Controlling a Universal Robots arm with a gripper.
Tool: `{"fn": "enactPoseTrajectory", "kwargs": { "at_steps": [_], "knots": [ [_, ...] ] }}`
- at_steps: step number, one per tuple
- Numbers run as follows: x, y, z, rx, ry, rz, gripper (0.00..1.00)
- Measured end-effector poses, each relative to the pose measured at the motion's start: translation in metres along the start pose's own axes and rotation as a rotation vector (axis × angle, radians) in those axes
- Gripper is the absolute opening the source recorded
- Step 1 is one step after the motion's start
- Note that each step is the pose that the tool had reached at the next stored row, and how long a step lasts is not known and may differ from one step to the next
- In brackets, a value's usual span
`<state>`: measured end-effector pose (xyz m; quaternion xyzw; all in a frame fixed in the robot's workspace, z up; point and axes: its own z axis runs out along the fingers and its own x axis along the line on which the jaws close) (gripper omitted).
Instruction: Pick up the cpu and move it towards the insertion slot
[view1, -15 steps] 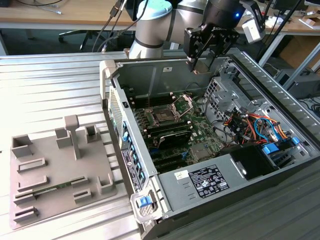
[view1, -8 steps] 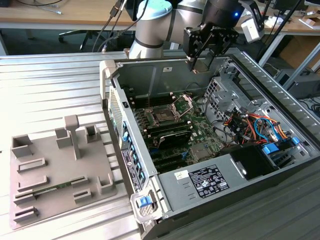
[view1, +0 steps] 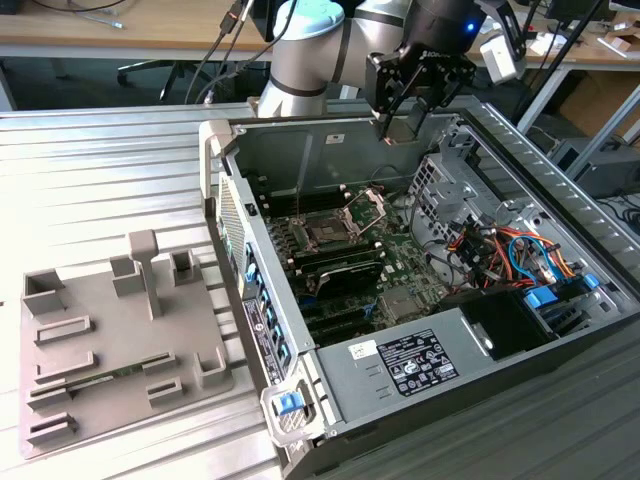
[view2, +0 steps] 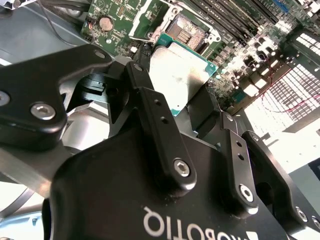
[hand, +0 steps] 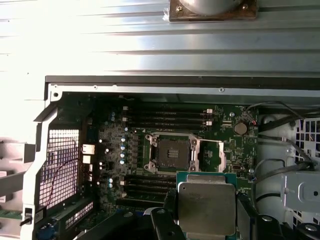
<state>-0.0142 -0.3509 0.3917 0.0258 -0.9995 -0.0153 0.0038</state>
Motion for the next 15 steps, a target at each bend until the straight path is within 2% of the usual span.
{"fn": "enactPoseTrajectory", "kwargs": {
  "at_steps": [7,9,15],
  "knots": [
    [-0.0002,0.0033,0.0001,0.0000,0.0000,0.000,0.55],
    [-0.0002,0.0033,0.0056,-0.0001,0.0000,0.000,0.55],
    [-0.0002,0.0033,0.0067,-0.0001,0.0000,0.000,0.55]
  ]
}}
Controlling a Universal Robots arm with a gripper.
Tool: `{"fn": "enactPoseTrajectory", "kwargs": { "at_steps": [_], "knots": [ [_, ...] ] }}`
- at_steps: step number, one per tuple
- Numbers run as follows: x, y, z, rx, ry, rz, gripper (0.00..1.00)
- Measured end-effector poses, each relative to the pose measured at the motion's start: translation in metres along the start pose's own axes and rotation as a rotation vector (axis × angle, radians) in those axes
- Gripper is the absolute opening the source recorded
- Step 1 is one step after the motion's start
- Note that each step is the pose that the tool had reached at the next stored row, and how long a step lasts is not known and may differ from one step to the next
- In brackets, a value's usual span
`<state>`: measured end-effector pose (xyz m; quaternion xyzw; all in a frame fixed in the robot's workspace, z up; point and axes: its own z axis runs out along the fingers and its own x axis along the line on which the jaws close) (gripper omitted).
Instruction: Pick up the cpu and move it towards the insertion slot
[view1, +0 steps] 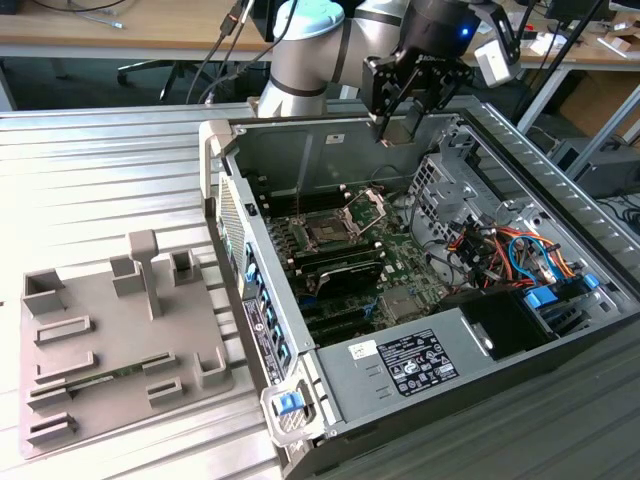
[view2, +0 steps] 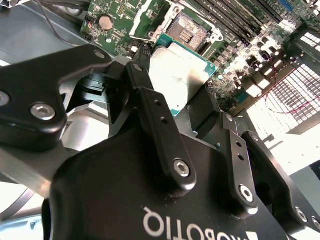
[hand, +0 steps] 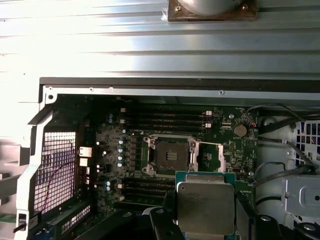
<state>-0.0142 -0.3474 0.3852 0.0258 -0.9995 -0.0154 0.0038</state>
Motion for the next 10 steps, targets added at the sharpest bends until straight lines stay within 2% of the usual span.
{"fn": "enactPoseTrajectory", "kwargs": {
  "at_steps": [10],
  "knots": [
    [0.0000,-0.0001,0.0023,0.0001,0.0000,0.000,0.55]
  ]
}}
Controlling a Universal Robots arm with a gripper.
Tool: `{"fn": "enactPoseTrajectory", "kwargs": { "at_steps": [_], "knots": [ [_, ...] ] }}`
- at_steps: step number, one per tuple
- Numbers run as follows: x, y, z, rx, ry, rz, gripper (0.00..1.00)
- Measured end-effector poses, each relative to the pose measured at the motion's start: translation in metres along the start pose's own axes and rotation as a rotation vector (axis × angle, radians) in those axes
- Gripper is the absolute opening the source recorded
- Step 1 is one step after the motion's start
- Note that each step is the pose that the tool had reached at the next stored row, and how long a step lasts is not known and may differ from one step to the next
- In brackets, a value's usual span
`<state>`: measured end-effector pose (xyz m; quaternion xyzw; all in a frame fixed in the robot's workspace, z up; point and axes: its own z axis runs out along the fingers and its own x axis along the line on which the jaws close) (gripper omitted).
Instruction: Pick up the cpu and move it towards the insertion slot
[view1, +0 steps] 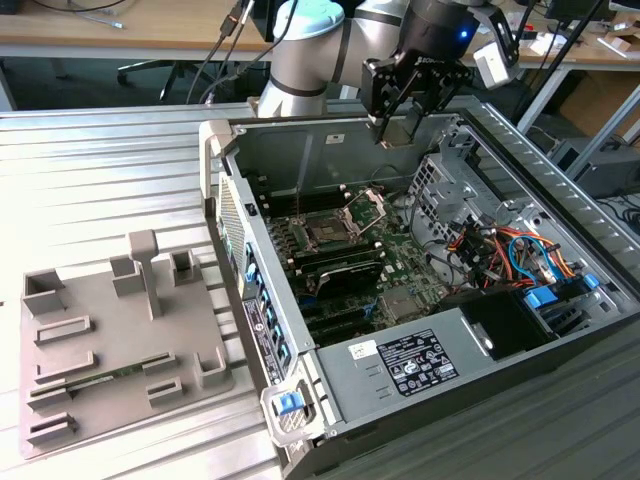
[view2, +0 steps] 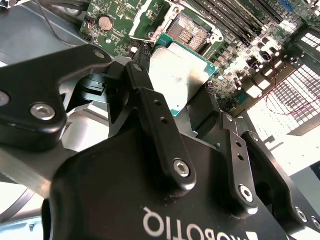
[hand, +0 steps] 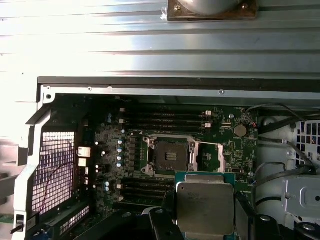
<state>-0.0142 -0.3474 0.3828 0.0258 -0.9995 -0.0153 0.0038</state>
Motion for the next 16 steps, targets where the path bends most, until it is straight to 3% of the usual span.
{"fn": "enactPoseTrajectory", "kwargs": {
  "at_steps": [16],
  "knots": [
    [0.0000,-0.0001,0.0030,-0.0001,0.0000,0.000,0.55]
  ]
}}
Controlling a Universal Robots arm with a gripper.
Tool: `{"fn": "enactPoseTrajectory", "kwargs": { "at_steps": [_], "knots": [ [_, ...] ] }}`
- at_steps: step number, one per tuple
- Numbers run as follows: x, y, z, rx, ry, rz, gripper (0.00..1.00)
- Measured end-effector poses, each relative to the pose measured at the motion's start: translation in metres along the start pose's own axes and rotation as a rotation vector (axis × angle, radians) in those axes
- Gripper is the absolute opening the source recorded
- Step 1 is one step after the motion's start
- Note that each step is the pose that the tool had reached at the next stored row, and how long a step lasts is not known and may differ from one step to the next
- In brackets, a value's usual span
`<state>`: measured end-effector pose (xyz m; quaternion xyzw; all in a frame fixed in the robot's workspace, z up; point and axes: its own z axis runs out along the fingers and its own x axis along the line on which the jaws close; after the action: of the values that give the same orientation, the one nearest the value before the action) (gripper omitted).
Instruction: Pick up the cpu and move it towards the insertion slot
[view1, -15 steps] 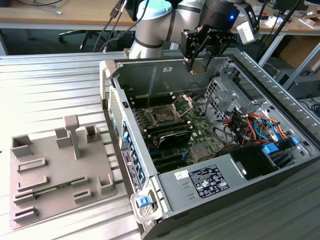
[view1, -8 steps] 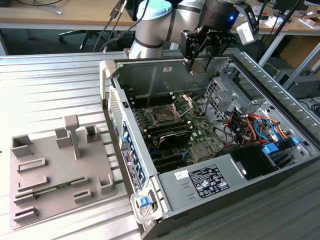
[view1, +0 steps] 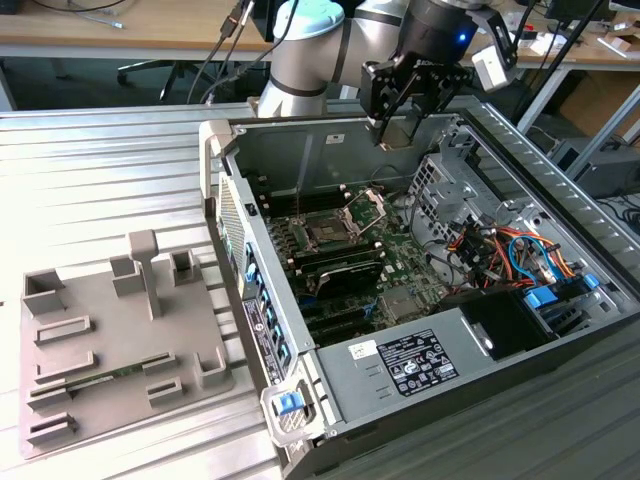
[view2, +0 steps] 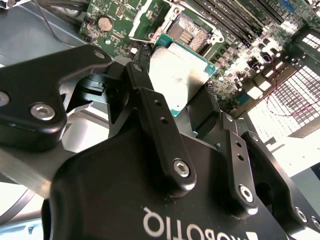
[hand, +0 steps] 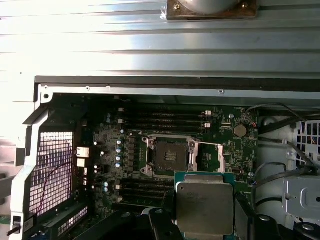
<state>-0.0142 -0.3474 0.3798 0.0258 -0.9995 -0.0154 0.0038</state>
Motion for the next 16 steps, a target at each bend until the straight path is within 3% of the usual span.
{"fn": "enactPoseTrajectory", "kwargs": {
  "at_steps": [16],
  "knots": [
    [0.0000,-0.0002,0.0049,-0.0001,0.0000,0.000,0.55]
  ]
}}
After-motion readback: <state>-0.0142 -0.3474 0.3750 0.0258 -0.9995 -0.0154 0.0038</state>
